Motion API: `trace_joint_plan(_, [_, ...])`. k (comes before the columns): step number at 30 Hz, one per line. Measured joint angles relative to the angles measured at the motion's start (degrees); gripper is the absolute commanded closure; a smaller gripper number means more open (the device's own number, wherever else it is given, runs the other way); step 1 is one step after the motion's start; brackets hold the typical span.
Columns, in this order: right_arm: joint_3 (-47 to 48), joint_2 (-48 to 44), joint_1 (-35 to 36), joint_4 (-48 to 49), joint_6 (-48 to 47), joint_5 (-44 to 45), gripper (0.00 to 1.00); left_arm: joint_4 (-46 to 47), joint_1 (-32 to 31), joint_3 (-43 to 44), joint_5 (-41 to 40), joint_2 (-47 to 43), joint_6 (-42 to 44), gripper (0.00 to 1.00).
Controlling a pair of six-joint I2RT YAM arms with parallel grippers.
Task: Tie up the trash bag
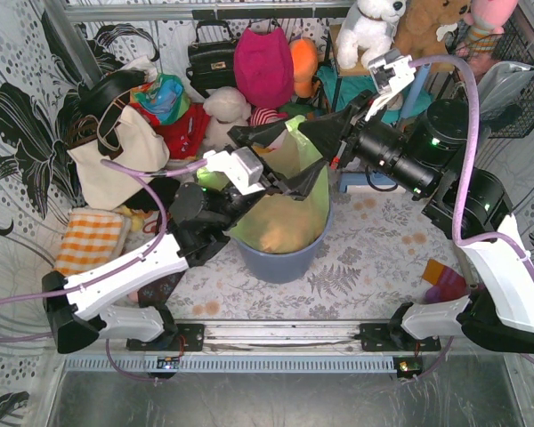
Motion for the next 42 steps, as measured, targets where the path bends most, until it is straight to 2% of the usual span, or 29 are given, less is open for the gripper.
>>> trace_joint_plan(7, [-1.38, -0.74, 0.02, 0.26, 1.25, -1.29, 1.00, 1.75, 2.10, 0.22, 1.57, 3.28, 0.13, 0.01])
trace_joint_plan(8, [-1.57, -0.87, 0.02, 0.28, 1.29, -1.42, 1.00, 2.05, 2.73, 0.39, 2.03, 3.54, -0.31, 0.05])
trace_joint_plan(12, [-1.60, -1.18, 0.00, 0.35, 1.44, -1.46, 1.00, 3.58, 4.66, 0.87, 4.02, 4.37, -2.97, 0.36])
trace_joint_plan(15, [-1.60, -1.40, 0.00, 0.37, 1.44, -1.44, 1.00, 4.07, 5.27, 1.03, 5.95, 4.90, -5.22, 0.50])
trace_joint_plan(17, [-1.60, -1.44, 0.00, 0.63, 1.44, -1.42, 1.00, 3.98, 5.25, 1.05, 7.61, 5.14, -6.69, 0.56])
trace_joint_plan(21, [-1.60, -1.44, 0.00, 1.79, 1.44, -1.40, 1.00, 3.61, 5.22, 0.59, 9.97, 5.16, -9.29, 0.60])
trace_joint_plan(27, [-2.56, -1.68, 0.02, 3.58, 1.44, -1.11, 1.00, 2.47, 5.25, -4.61, 10.64, 3.63, -12.59, 0.56])
trace_joint_plan(29, [-3.37, -1.84, 0.02, 4.20, 1.44, -0.90, 1.00, 1.40, 5.25, -5.70, 10.80, 3.28, -13.27, 0.44])
trace_joint_plan(34, [-4.50, -1.92, 0.00, 5.14, 1.44, -0.26, 1.00, -1.14, 5.25, -6.03, 10.73, 2.34, -14.53, 0.26])
trace_joint_plan(42, [-7.06, -3.21, 0.00, 6.03, 1.44, 0.68, 1.00, -11.06, 5.25, 2.71, 8.63, -0.59, -15.72, 0.14])
